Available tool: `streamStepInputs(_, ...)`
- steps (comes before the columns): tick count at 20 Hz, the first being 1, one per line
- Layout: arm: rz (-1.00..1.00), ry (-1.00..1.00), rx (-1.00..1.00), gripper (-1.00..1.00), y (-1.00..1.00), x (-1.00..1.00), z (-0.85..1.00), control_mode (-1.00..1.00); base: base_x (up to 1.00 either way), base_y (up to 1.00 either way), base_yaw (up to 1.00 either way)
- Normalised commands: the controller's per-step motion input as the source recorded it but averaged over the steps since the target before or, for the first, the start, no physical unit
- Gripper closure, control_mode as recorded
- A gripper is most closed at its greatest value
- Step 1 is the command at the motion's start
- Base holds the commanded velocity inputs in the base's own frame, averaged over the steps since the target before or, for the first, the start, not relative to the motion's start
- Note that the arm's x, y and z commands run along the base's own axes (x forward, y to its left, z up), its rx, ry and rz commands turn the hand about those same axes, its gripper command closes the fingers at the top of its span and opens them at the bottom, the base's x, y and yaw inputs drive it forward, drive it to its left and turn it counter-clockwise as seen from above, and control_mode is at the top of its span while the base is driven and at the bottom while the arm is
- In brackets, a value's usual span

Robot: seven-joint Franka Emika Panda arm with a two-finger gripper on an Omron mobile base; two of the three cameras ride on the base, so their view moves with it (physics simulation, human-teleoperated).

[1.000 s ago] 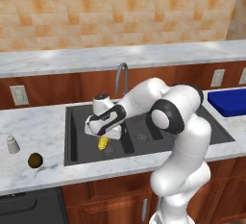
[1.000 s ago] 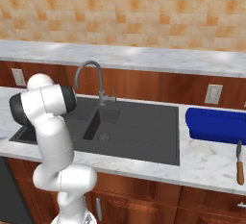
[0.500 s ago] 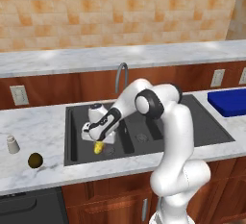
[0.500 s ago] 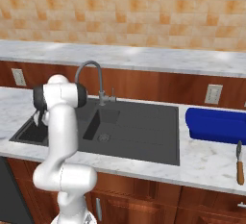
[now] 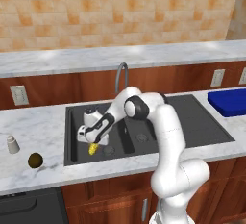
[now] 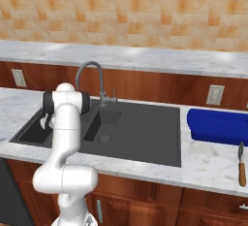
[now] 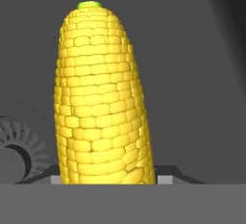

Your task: Pick up all produce items and place them in the sink. Turn on the sink faucet to wash them. Then turn the sink off and put them in the tray.

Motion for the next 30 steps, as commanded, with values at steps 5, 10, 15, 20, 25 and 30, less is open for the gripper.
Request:
streamStepInputs(5,0.00,0.00,0.00,-1.00,0.03,0.12,-0.11,-1.00,0.00,0.00,0.00)
streamStepInputs(10,0.00,0.00,0.01,-1.00,0.00,0.00,0.49,-1.00,0.00,0.00,0.00)
streamStepInputs(15,0.00,0.00,0.00,-1.00,0.00,-0.44,0.77,-1.00,0.00,0.00,0.00)
streamStepInputs(20,0.00,-0.03,0.03,-1.00,-0.06,-0.97,1.00,-1.00,0.00,0.00,0.00)
streamStepInputs(25,0.00,-0.02,0.06,-1.00,-0.15,-0.99,1.00,-1.00,0.00,0.00,0.00)
streamStepInputs(30,0.04,0.00,0.07,-1.00,0.09,-0.92,1.00,-1.00,0.00,0.00,0.00)
